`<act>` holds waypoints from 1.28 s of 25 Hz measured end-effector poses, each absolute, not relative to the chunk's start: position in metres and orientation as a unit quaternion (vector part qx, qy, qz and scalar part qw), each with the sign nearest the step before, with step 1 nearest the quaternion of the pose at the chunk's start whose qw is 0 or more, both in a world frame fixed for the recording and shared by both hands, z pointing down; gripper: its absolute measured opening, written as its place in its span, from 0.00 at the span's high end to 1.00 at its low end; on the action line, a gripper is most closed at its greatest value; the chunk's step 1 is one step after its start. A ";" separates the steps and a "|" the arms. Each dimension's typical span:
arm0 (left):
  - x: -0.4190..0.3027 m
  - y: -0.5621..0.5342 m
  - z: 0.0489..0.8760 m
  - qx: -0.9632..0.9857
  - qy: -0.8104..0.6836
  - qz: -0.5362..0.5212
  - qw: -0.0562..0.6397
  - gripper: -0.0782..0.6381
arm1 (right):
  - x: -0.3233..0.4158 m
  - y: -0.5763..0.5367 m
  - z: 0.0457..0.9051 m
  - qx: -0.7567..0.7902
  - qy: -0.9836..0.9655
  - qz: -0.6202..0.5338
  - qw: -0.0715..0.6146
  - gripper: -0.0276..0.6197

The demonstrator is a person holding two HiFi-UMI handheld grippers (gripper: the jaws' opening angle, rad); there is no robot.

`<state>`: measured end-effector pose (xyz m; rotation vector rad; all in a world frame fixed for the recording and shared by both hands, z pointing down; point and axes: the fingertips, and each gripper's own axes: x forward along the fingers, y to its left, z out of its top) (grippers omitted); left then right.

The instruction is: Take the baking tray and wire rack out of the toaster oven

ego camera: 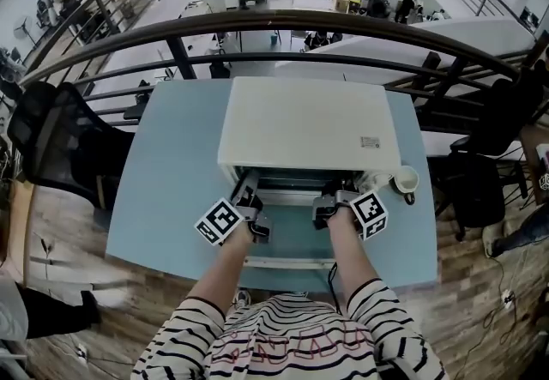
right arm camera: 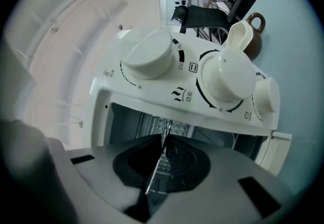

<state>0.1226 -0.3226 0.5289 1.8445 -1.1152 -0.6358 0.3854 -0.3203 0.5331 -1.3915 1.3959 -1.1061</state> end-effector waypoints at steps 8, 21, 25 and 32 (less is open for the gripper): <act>0.114 -0.315 0.532 0.712 -0.427 -0.289 0.478 0.66 | 0.377 -0.291 0.534 -0.558 0.551 -0.454 0.424 0.89; 0.110 -0.275 0.539 0.672 -0.383 -0.321 0.546 0.84 | 0.372 -0.226 0.541 -0.566 0.538 -0.450 0.433 0.89; 0.109 -0.263 0.540 0.652 -0.377 -0.329 0.570 0.85 | 0.370 -0.215 0.540 -0.570 0.536 -0.448 0.433 0.89; 0.104 -0.227 0.540 0.656 -0.371 -0.314 0.577 0.86 | 0.366 -0.177 0.540 -0.566 0.528 -0.447 0.449 0.90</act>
